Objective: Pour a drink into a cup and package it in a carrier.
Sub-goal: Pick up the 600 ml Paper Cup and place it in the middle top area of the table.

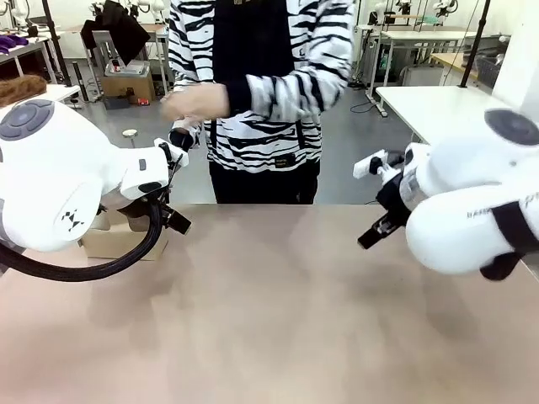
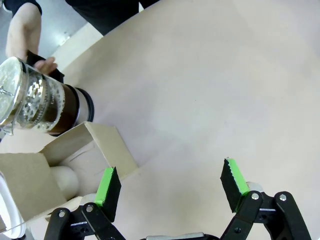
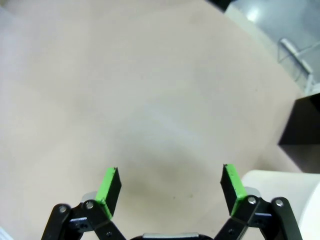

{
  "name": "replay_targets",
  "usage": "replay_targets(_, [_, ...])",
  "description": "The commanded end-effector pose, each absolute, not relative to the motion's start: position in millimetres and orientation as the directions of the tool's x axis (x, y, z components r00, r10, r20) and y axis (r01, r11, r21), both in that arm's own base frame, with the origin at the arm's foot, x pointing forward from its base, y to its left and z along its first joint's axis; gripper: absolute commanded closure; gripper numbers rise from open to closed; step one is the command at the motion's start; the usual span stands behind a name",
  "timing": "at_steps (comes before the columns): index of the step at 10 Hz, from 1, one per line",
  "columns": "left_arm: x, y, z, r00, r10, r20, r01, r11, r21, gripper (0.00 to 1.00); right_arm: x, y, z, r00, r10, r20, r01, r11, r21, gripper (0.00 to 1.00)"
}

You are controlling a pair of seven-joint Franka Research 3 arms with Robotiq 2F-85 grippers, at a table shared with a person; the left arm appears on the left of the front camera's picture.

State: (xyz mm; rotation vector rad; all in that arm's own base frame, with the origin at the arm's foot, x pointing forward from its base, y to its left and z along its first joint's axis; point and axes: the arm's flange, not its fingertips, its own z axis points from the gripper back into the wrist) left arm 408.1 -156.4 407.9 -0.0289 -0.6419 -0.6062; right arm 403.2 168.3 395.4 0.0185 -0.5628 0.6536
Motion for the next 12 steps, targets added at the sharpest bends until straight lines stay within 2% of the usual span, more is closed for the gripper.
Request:
replay_targets(1, [407,-156,409,0.633,-0.521,0.573,0.538,0.828,0.158,0.00,419,161,474,0.650,0.576,0.495,-0.591,0.793,-0.146,0.00])
replay_targets(3, [407,-156,409,0.633,-0.521,0.573,0.538,0.828,0.158,0.00,423,129,538,0.619,0.579,0.531,-0.637,0.766,-0.092,0.00])
replay_targets(5, [407,-156,409,0.633,-0.521,0.573,0.538,0.828,0.158,0.00,427,54,565,0.516,0.598,0.614,-0.739,0.673,-0.034,0.00])
replay_targets(7, [407,-156,409,0.633,-0.521,0.573,0.538,0.828,0.158,0.00,436,-35,543,0.399,0.547,0.736,-0.810,0.587,0.002,0.00])
replay_targets(10, [407,-156,409,0.633,-0.521,0.573,0.538,0.828,0.158,0.00,438,-109,463,0.350,0.386,0.854,-0.847,0.519,0.113,0.00])
replay_targets(11, [407,-156,409,0.633,-0.521,0.573,0.538,0.828,0.158,0.00,439,-111,448,0.372,0.344,0.862,-0.823,0.552,0.135,0.00])
replay_targets(12, [407,-156,409,0.633,-0.521,0.573,0.538,0.828,0.158,0.00,419,-106,490,0.365,0.424,0.829,-0.803,0.594,0.050,0.00])
